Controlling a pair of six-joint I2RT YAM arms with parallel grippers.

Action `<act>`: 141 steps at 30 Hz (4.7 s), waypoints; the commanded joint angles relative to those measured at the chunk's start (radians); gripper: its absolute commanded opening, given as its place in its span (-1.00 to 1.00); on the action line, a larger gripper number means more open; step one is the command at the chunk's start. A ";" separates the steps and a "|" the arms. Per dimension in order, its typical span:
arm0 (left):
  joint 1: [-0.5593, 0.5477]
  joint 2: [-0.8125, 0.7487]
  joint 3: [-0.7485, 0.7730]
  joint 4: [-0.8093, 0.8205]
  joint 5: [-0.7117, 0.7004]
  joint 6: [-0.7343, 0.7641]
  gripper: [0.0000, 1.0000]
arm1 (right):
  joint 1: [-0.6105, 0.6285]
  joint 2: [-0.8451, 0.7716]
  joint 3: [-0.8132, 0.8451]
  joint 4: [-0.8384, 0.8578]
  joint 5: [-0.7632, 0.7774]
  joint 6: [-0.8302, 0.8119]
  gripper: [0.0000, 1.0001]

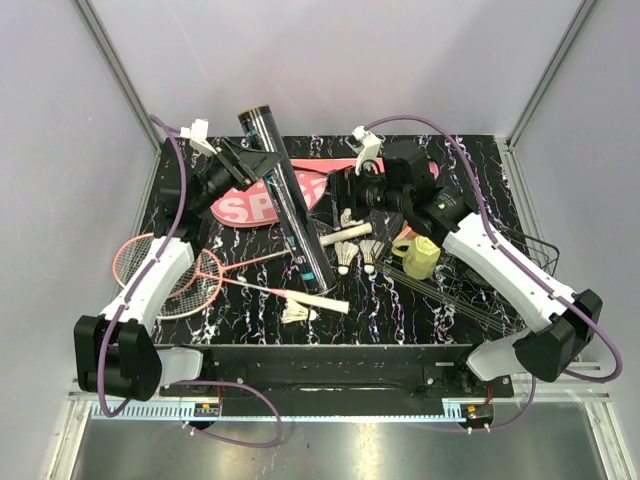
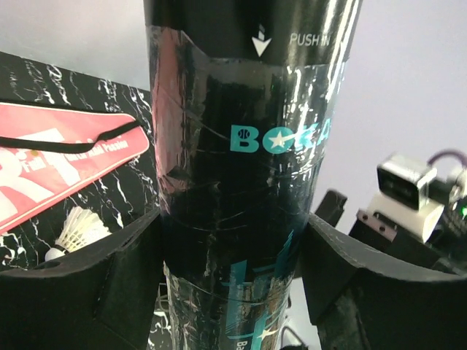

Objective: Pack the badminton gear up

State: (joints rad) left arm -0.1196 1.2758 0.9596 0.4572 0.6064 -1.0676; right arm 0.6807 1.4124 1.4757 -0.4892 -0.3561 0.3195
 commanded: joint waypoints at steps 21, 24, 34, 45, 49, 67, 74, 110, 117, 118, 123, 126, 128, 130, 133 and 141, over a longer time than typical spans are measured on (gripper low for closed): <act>-0.086 -0.127 -0.108 0.029 0.003 0.087 0.08 | 0.184 0.142 -0.123 0.389 0.224 0.035 0.99; -0.084 -0.136 -0.120 0.040 -0.007 0.080 0.08 | 0.184 0.140 -0.144 0.412 0.258 0.099 1.00; -0.089 -0.147 -0.130 0.041 -0.014 0.080 0.08 | 0.184 0.145 -0.183 0.480 0.286 0.164 0.85; -0.153 -0.219 -0.068 -0.240 -0.077 0.264 0.94 | 0.186 0.077 -0.258 0.517 0.275 0.017 0.29; -0.153 -0.411 -0.082 -0.617 -0.179 0.470 0.98 | 0.186 -0.015 -0.330 0.402 0.315 -0.149 0.17; -0.152 -0.411 0.261 -1.035 0.053 0.629 0.30 | 0.197 -0.409 -0.792 0.479 0.247 -0.614 -0.05; -0.166 -0.365 0.202 -1.036 0.167 0.650 0.02 | 0.201 -0.412 -0.828 0.546 0.256 -0.619 -0.06; -0.448 -0.300 0.232 -1.131 -0.021 0.834 -1.00 | 0.206 -0.282 -0.818 0.638 0.318 -0.606 0.79; -0.453 -0.316 0.228 -1.129 0.016 0.831 -1.00 | 0.209 -0.242 -0.726 0.637 0.289 -0.649 0.99; -0.454 -0.316 0.226 -1.129 0.015 0.830 -1.00 | 0.207 -0.244 -0.707 0.637 0.284 -0.661 1.00; -0.453 -0.311 0.229 -1.128 0.029 0.822 -1.00 | 0.223 -0.251 -0.658 0.667 0.192 -0.665 0.99; -0.453 -0.313 0.235 -1.128 0.033 0.819 -1.00 | 0.232 -0.245 -0.652 0.710 0.180 -0.665 0.83; -0.454 -0.314 0.238 -1.129 0.036 0.810 -1.00 | 0.233 -0.242 -0.655 0.719 0.183 -0.675 0.72; -0.453 -0.320 0.243 -1.134 0.039 0.805 -1.00 | 0.235 -0.251 -0.678 0.733 0.189 -0.691 0.57; -0.454 -0.340 0.257 -1.137 0.018 0.790 -1.00 | 0.238 -0.289 -0.736 0.767 0.212 -0.704 0.36; -0.453 -0.406 0.297 -1.121 0.003 0.744 -1.00 | 0.238 -0.384 -0.860 0.814 0.266 -0.735 -0.03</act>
State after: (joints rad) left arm -0.5800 0.9379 1.1858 -0.6544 0.5987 -0.2939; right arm 0.9390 1.0924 0.6628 0.2241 -0.1776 -0.4149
